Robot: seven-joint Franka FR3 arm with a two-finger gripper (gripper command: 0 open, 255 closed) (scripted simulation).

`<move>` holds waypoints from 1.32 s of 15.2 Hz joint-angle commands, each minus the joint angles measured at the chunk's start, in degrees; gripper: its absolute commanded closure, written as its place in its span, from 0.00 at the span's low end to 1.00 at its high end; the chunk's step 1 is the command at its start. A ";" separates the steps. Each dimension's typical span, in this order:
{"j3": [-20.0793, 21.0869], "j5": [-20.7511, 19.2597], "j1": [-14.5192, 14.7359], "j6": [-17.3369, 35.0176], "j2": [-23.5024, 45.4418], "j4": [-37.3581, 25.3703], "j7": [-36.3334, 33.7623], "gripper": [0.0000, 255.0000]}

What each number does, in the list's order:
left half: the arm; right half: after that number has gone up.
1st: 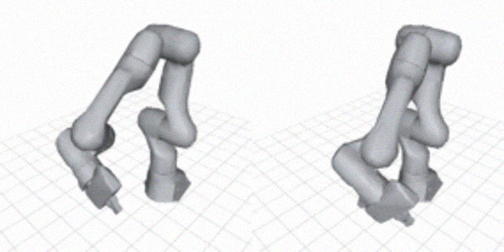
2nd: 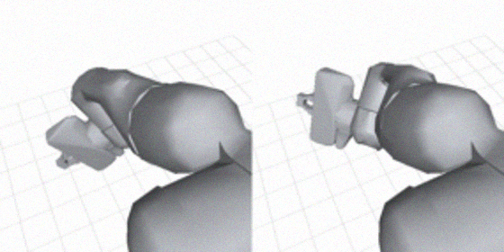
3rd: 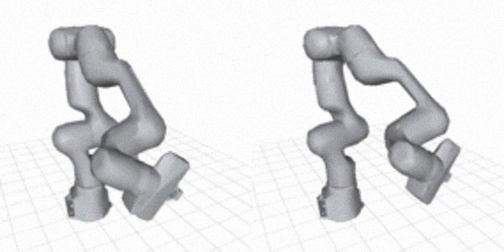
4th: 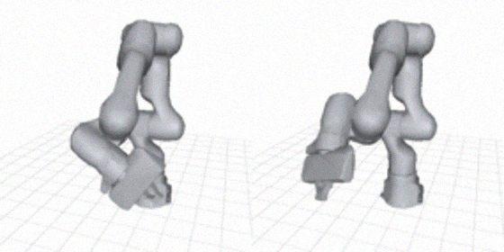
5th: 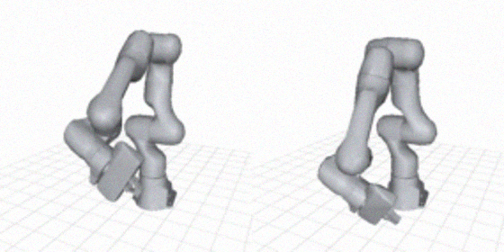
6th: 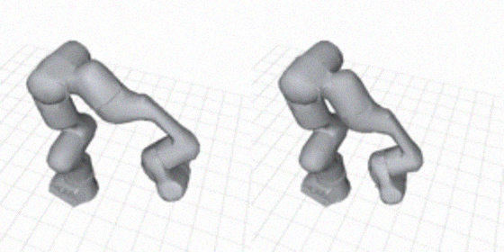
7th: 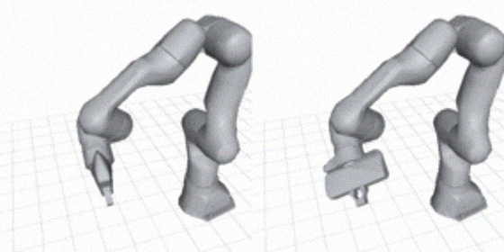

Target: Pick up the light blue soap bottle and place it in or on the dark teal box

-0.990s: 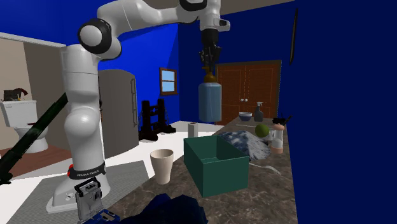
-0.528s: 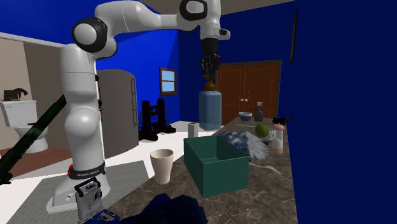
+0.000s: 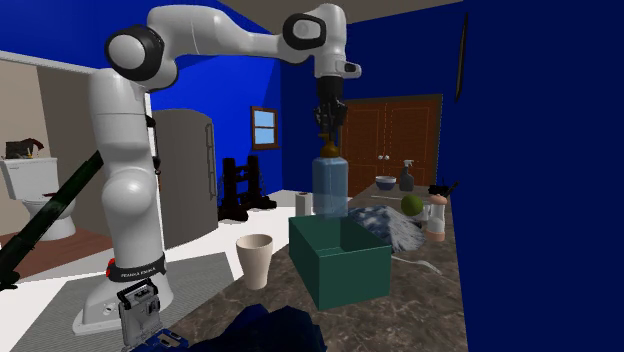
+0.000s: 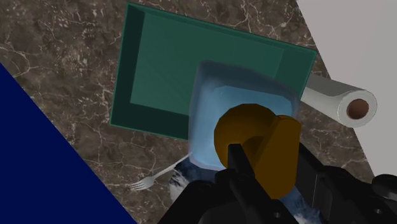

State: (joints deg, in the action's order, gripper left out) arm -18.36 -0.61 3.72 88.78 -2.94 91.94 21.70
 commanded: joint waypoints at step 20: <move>0.12 -0.52 0.04 8.09 -1.69 9.64 -0.35 0.00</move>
State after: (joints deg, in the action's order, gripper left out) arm -18.24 -1.13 3.76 96.86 -4.63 101.58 21.35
